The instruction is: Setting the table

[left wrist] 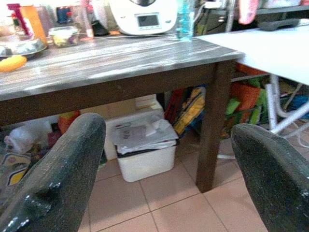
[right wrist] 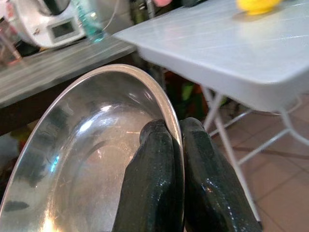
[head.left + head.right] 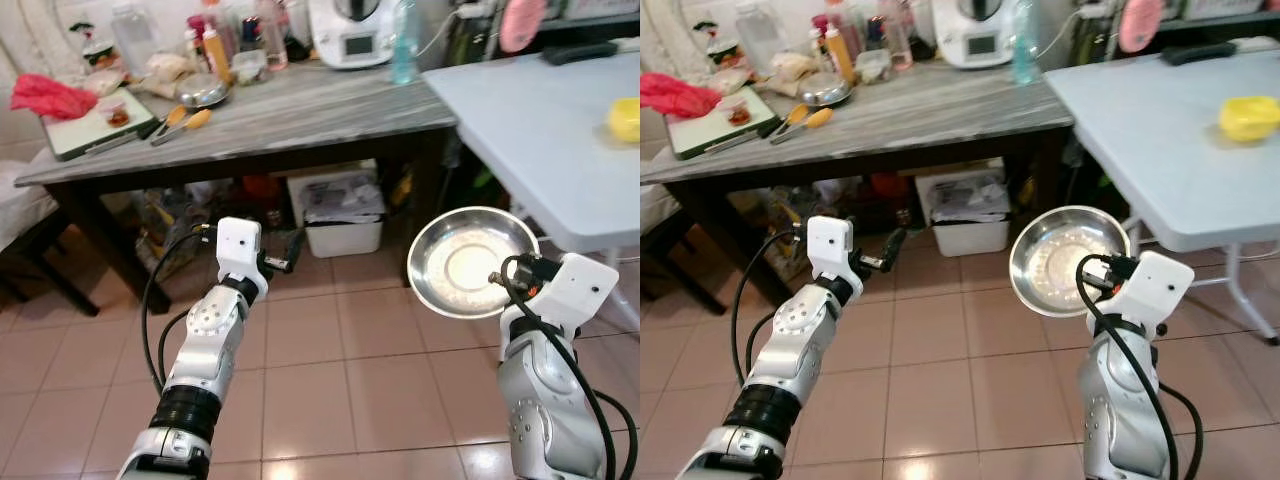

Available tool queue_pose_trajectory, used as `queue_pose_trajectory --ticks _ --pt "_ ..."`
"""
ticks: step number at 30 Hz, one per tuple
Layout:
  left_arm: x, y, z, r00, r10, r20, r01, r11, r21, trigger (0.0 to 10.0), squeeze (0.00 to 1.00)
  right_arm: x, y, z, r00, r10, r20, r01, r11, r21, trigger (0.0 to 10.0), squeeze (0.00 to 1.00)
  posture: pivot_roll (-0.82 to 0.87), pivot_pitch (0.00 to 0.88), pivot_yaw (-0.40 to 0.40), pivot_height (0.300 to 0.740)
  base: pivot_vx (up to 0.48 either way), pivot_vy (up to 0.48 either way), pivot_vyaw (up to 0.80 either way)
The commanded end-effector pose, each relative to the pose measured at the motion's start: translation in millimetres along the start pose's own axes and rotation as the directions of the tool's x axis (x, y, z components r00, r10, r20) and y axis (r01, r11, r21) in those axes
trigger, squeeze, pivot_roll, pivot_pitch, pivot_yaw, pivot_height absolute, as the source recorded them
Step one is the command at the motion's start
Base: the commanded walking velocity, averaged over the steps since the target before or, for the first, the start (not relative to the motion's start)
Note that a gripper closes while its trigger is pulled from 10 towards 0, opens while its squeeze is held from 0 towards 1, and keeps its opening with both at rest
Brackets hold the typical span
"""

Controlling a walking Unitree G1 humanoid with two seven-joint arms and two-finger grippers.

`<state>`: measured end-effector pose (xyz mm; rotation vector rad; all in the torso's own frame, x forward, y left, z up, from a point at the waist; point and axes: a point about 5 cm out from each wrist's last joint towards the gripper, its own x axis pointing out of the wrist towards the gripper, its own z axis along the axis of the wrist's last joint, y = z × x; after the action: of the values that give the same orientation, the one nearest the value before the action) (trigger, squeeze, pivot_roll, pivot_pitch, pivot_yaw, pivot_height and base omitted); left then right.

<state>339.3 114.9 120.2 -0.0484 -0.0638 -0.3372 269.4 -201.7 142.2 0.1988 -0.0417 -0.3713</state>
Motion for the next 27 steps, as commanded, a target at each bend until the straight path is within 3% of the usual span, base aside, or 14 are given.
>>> queue_pose_trajectory --ticks 1,27 --pt "-2.0 3.7 2.2 1.000 0.002 0.008 -0.002 1.000 0.009 10.0 0.00 -0.8 9.0 0.6 0.999 0.035 0.008 -0.036 0.999 0.009 10.0 0.00 -0.17 0.000 0.122 0.740 0.480 0.000 0.00" --pt "-0.9 -2.7 2.1 1.000 -0.014 0.003 0.014 1.000 0.010 10.0 0.00 -1.0 10.1 1.2 0.998 0.054 0.015 -0.054 0.999 -0.001 10.0 0.00 -0.17 0.000 0.120 0.740 0.480 0.000 0.00"
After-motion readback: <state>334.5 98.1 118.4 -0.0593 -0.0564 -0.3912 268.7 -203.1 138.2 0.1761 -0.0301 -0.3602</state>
